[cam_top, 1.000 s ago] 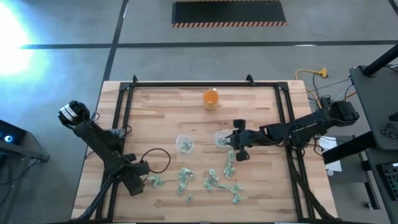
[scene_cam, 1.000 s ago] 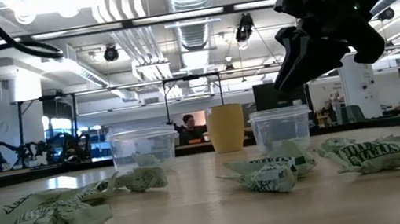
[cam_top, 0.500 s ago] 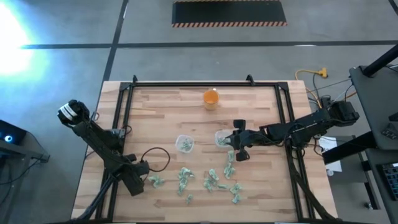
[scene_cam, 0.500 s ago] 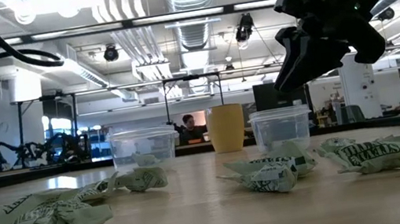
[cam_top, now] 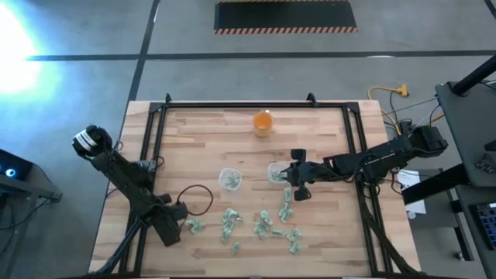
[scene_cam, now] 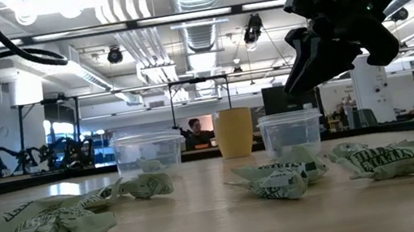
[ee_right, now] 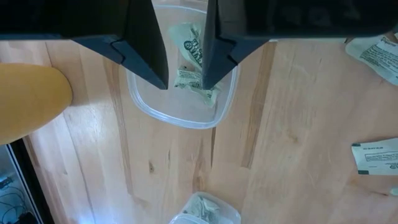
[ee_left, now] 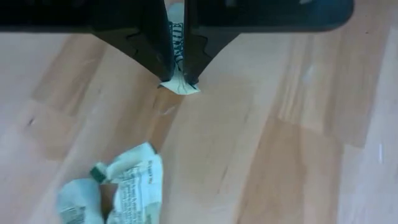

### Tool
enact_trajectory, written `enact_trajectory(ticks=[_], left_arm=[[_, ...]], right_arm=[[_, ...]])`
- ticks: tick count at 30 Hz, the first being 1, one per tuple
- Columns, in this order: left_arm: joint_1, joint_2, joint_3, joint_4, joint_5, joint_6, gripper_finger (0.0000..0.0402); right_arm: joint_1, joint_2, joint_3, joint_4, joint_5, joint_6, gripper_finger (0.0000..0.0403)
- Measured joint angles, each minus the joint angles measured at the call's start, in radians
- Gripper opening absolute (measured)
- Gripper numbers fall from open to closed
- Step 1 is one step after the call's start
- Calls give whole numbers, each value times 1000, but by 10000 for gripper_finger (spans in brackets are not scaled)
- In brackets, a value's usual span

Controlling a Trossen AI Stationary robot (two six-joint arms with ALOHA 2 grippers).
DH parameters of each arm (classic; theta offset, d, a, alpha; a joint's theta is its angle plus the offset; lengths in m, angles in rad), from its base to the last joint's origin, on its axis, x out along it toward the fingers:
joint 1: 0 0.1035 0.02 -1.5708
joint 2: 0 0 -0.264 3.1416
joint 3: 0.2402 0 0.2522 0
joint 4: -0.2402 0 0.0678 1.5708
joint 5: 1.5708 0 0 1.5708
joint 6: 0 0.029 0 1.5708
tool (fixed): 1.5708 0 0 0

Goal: Pick and place items into bin
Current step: Put the green sweetener bag into the left transparent food container

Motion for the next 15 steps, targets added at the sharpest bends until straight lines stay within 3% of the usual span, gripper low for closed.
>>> enact_trajectory(ticks=[8, 15], left_arm=[[2, 0, 56, -30, 0, 0, 6], [6, -1, 179, -298, -55, -23, 6]], right_arm=[[0, 0, 0, 0, 1, 0, 79], [0, 0, 0, 0, 1, 0, 84]])
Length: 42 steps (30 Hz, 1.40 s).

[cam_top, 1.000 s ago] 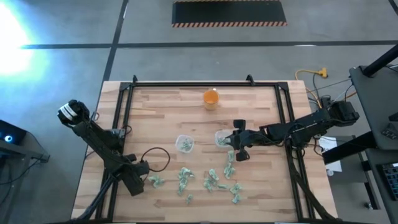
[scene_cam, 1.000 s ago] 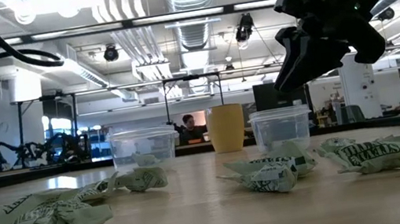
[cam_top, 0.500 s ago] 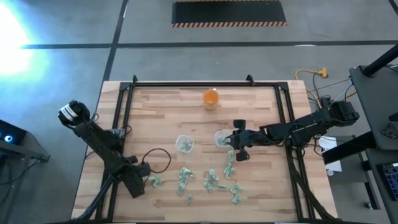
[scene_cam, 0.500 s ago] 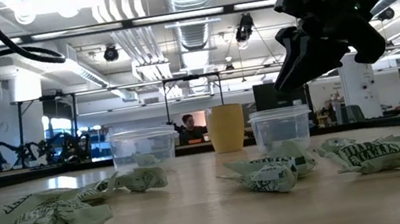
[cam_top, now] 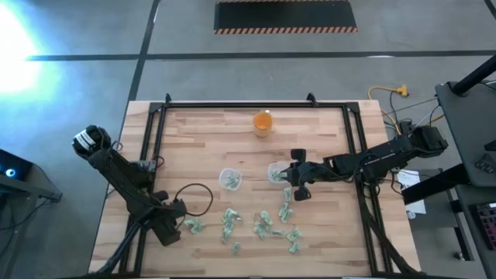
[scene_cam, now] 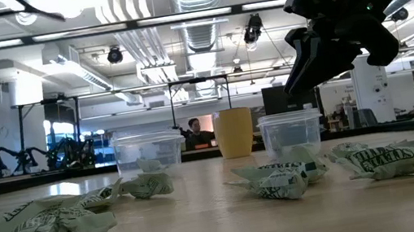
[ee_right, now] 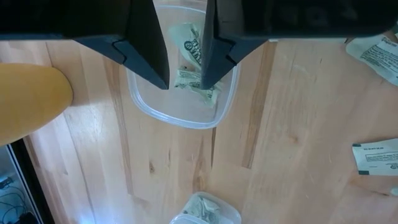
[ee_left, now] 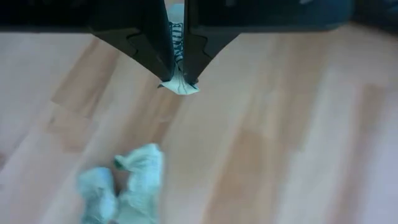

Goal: Pick and place items into bin
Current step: Put the green sweetener bag into the left transparent food container

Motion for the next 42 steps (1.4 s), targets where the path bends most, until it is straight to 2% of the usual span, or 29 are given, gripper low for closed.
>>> enact_trajectory(ticks=[3, 7, 17, 20, 27, 31, 35, 42], left_arm=[[9, 0, 66, -97, -84, 4, 6], [35, -1, 141, -143, -259, 75, 6], [173, -2, 221, -94, -749, 368, 6], [232, -2, 207, -25, -839, 484, 6], [394, -2, 146, 286, -852, 801, 6], [480, -2, 89, 499, -742, 985, 6], [567, 8, 42, 615, -602, 1042, 6], [663, 41, -2, 671, -472, 1058, 6]], right_arm=[[0, 0, 0, 0, 1, 0, 87], [0, 0, 0, 0, 1, -12, 83], [0, 0, 0, 5, 1, -19, 72], [0, -4, 0, 5, 1, -19, 75], [0, -45, 0, 5, -3, -18, 79], [0, -73, 0, 1, -26, -16, 73], [1, -92, 0, -20, -27, -14, 69], [7, -105, 0, -21, -27, -15, 68]])
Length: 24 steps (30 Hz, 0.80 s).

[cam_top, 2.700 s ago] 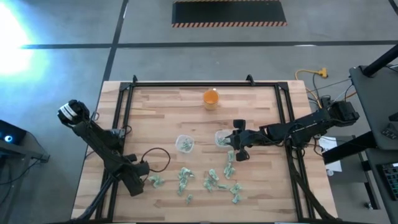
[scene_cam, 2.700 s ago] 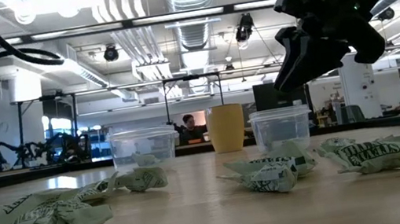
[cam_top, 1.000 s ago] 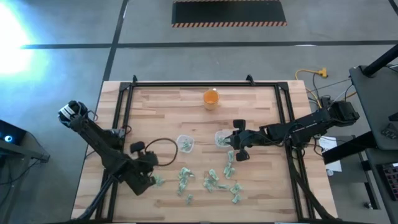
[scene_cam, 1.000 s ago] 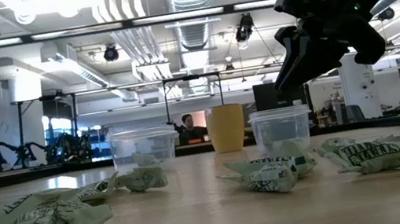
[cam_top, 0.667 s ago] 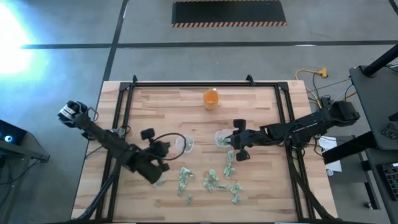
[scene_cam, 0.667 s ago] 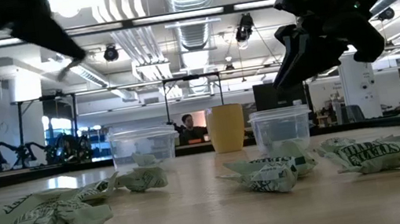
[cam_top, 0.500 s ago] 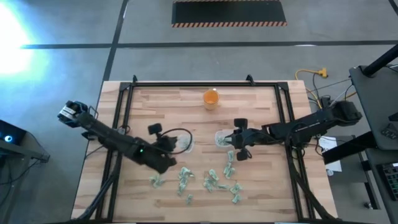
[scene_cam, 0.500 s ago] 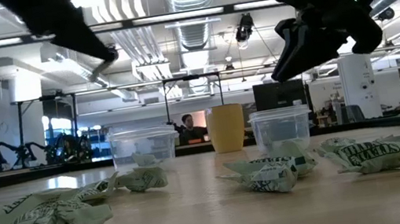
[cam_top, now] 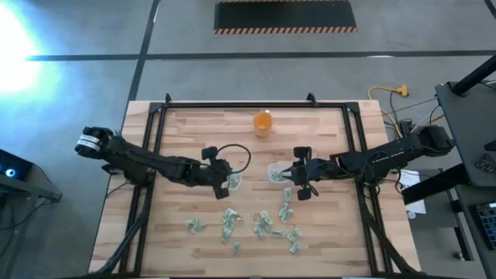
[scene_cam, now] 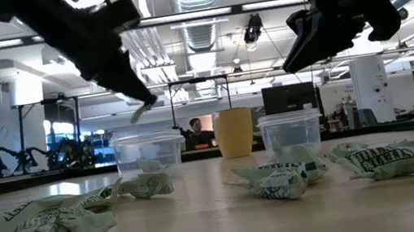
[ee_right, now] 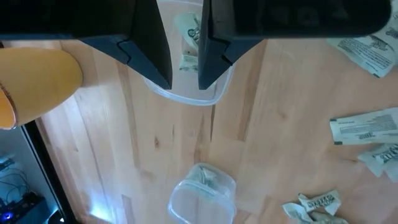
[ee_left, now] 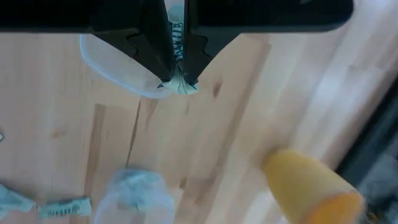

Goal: Pick and place items into bin
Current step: Put the green sweetener bag into the left transparent food container

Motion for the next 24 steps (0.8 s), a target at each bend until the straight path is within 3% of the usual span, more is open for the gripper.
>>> enact_trajectory(ticks=[3, 8, 18, 24], left_arm=[[28, 21, -7, 15, 72, 0, 6], [34, 48, -16, 46, 89, 21, 16], [34, 66, -11, 60, 105, 50, 128], [34, 66, -10, 59, 105, 49, 162]], right_arm=[[0, 0, -1, 0, 0, -1, 68], [0, 0, -2, -3, 0, -1, 68], [0, 0, -2, -6, 0, -1, 68], [0, 0, -3, -5, 1, 0, 68]])
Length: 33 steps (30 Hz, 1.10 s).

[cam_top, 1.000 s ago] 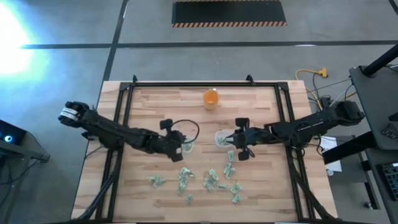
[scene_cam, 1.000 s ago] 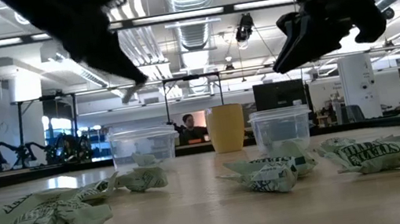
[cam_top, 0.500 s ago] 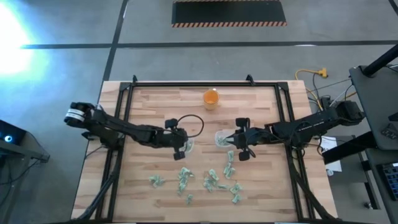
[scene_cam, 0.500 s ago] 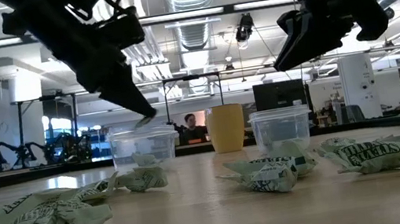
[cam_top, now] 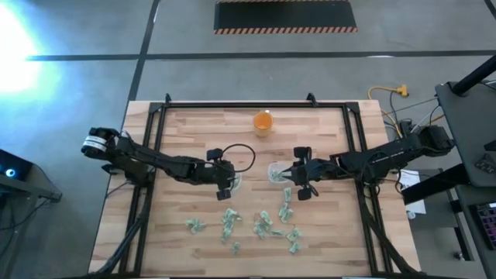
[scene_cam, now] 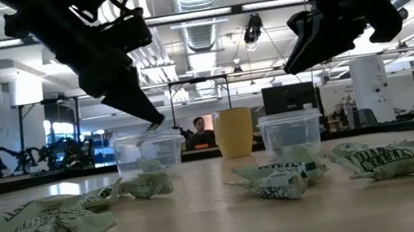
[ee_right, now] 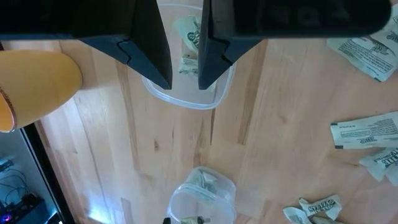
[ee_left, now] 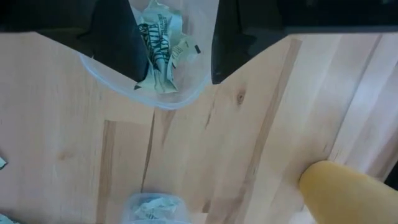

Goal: Pick and place items into bin
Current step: Put the green sweetener bag into the left transparent food container, then put the green sweetener bag into the right transparent food container

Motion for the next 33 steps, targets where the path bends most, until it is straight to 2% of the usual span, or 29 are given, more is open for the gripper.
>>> enact_trajectory(ticks=[6, 14, 22, 29, 33], left_arm=[[-1, 0, 0, -18, 12, -1, 164], [4, -5, 32, -81, 160, -7, 164], [51, -34, 35, -80, 148, -60, 164], [28, -83, 35, -81, 156, -60, 164], [-15, -103, 35, -82, 158, -46, 164]], right_arm=[[0, 0, 0, 2, 1, 5, 68], [0, 0, 0, 7, 2, 8, 68], [0, 0, 0, 8, 1, 8, 68], [0, 0, 0, 8, -67, 5, 68], [5, 0, 0, 9, -160, 22, 68]])
